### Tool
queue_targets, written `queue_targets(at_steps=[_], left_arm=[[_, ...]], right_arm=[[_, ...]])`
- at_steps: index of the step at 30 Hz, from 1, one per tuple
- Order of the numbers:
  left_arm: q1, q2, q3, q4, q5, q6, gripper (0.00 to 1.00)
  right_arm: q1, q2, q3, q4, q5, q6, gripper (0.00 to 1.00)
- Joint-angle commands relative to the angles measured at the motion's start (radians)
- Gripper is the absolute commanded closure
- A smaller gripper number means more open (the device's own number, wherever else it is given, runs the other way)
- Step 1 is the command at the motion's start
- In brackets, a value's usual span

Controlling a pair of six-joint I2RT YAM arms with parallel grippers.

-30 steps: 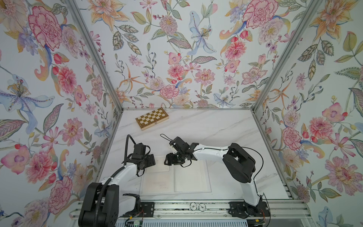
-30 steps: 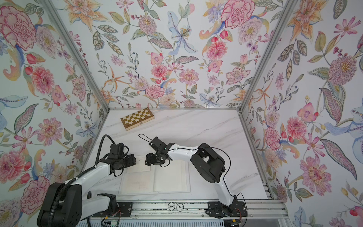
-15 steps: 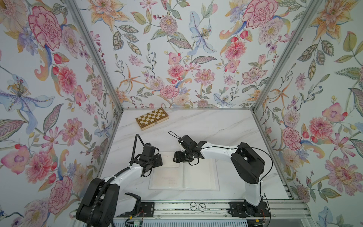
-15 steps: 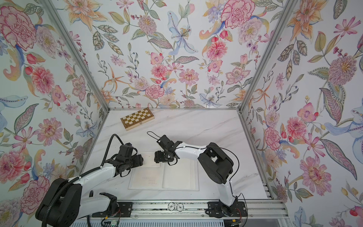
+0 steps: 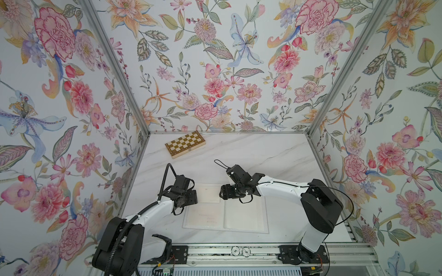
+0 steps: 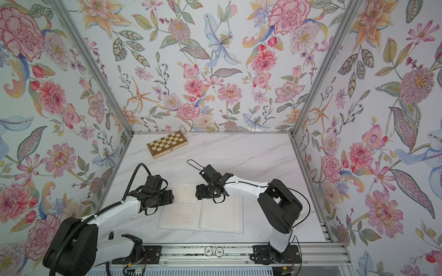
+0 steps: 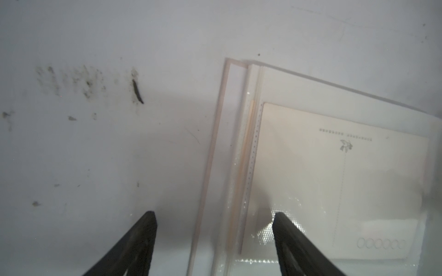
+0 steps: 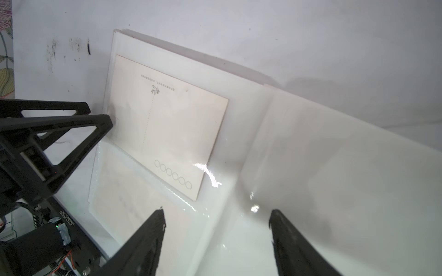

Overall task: Place the photos into the photo albums
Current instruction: Insert the photo into the photo album, then close the photo album at the center of the board.

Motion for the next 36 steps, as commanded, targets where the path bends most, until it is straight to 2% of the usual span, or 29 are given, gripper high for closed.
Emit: queue_targets(at_steps=[1, 5, 9, 10, 11, 12, 19, 20, 26, 27, 32, 36], left_arm=[[-0.011, -0.034, -0.015, 0.006, 0.101, 0.032, 0.25], [-0.038, -0.065, -0.041, 0.051, 0.189, 0.062, 0.25], [-0.055, -0.092, -0.045, 0.009, 0.168, 0.071, 0.25], [-0.055, -0.100, -0.046, -0.003, 0.160, 0.072, 0.25], [-0.055, -0.106, -0.048, -0.015, 0.150, 0.073, 0.25], [-0.056, -0.111, -0.048, -0.028, 0.136, 0.076, 0.25], [-0.059, -0.190, -0.040, -0.113, 0.067, 0.095, 0.25], [-0.060, -0.204, -0.036, -0.128, 0.049, 0.097, 0.25], [-0.058, -0.194, -0.016, -0.177, 0.018, 0.086, 0.22], [-0.058, -0.181, -0.014, -0.180, 0.014, 0.086, 0.18], [-0.058, -0.162, -0.021, -0.174, -0.008, 0.082, 0.15], [-0.058, -0.158, -0.038, -0.146, 0.036, 0.068, 0.15]], right_arm=[[-0.028, -0.079, -0.067, -0.033, 0.014, 0.006, 0.28], [-0.091, -0.174, -0.180, -0.031, -0.001, 0.026, 0.24], [-0.162, -0.257, -0.270, -0.040, -0.026, 0.025, 0.23], [-0.175, -0.279, -0.287, -0.047, -0.027, 0.024, 0.21], [-0.181, -0.295, -0.300, -0.058, -0.024, 0.022, 0.13], [-0.187, -0.313, -0.308, -0.076, -0.010, 0.020, 0.12], [-0.189, -0.408, -0.357, -0.190, 0.060, 0.042, 0.10], [-0.185, -0.426, -0.366, -0.199, 0.064, 0.049, 0.00], [-0.097, -0.509, -0.384, -0.290, 0.158, 0.121, 0.01], [-0.082, -0.518, -0.389, -0.305, 0.173, 0.135, 0.01], [-0.020, -0.570, -0.443, -0.331, 0.190, 0.228, 0.01], [0.027, -0.602, -0.474, -0.347, 0.190, 0.288, 0.01]])
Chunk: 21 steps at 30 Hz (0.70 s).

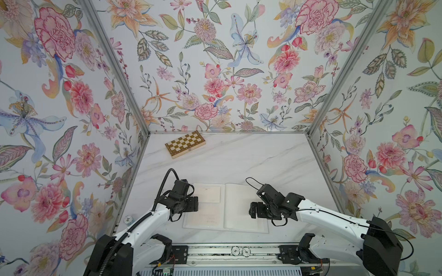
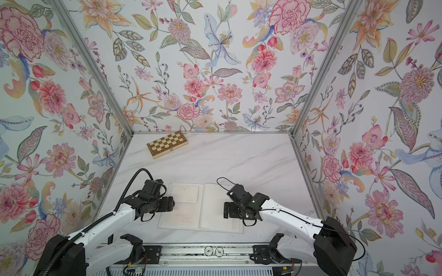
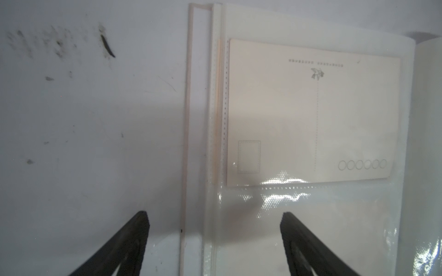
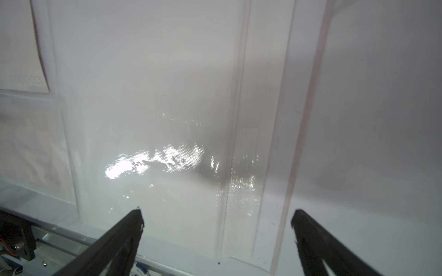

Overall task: Place the photos into the photo albums
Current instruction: Close the photo album at the center of the board.

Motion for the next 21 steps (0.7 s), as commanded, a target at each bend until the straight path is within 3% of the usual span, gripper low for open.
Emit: queue_targets(at_steps=[1, 21], left_arm=[[-0.009, 0.007, -0.007, 0.006, 0.024, -0.020, 0.15], [-0.016, 0.016, -0.089, 0.109, 0.136, -0.080, 0.15]], right_arm=[[0.036, -0.026, -0.024, -0.054, 0.025, 0.084, 0.01], [0.169, -0.032, -0.071, -0.068, 0.022, 0.218, 0.01]])
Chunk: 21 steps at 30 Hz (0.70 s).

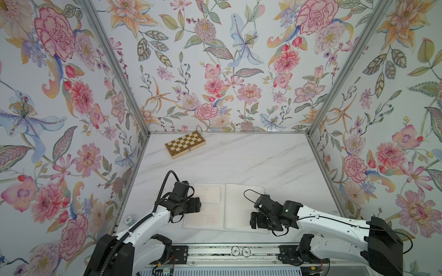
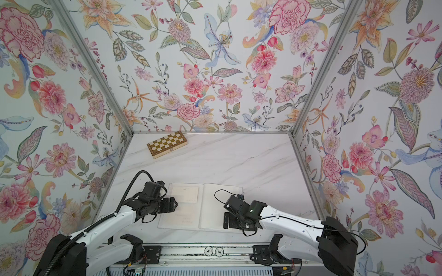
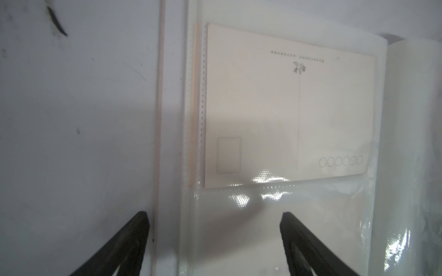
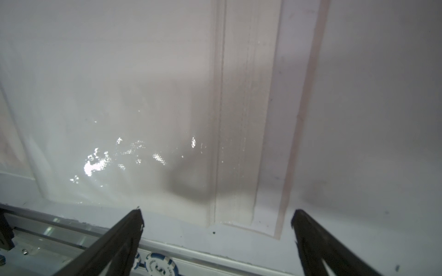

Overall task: Place the photos into the photo albums
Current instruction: Close the photo album at the center of the board.

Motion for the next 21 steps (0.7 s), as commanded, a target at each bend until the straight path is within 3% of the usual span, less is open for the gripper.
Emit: queue_targets(at_steps=[1, 9, 21], left_arm=[[-0.018, 0.016, -0.036, 0.012, 0.043, -0.028, 0.15], [-0.042, -0.010, -0.040, 0.005, 0.036, -0.055, 0.15], [-0.048, -0.076, -0.047, -0.033, 0.015, -0.070, 0.16]], right_arm=[[0.024, -0.009, -0.023, -0.027, 0.018, 0.052, 0.01], [0.064, -0.027, -0.060, -0.027, 0.016, 0.120, 0.01], [0.051, -0.029, -0.079, -0.021, 0.008, 0.110, 0.01]])
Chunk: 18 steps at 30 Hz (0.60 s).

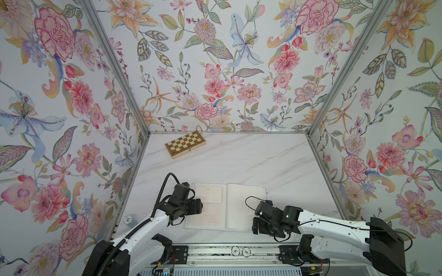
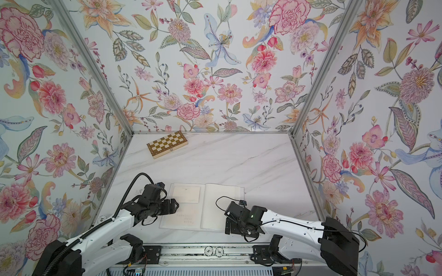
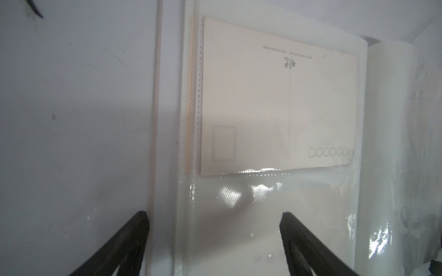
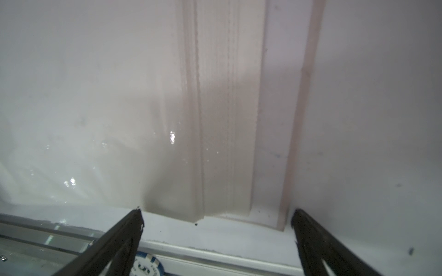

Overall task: Place the photos into the photo albums
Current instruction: Close the photo album at the center of the board.

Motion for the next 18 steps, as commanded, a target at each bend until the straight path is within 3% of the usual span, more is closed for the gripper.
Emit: queue_targets(at_steps=[1, 18], left_arm=[[-0.010, -0.007, -0.019, -0.026, 0.008, -0.015, 0.16], [-0.014, 0.038, -0.033, 0.020, 0.037, -0.016, 0.16]], right_arm=[[-0.007, 0.003, -0.010, -0.016, 0.007, 0.005, 0.01], [-0.040, 0.023, -0.019, 0.108, -0.051, -0.023, 0.00]])
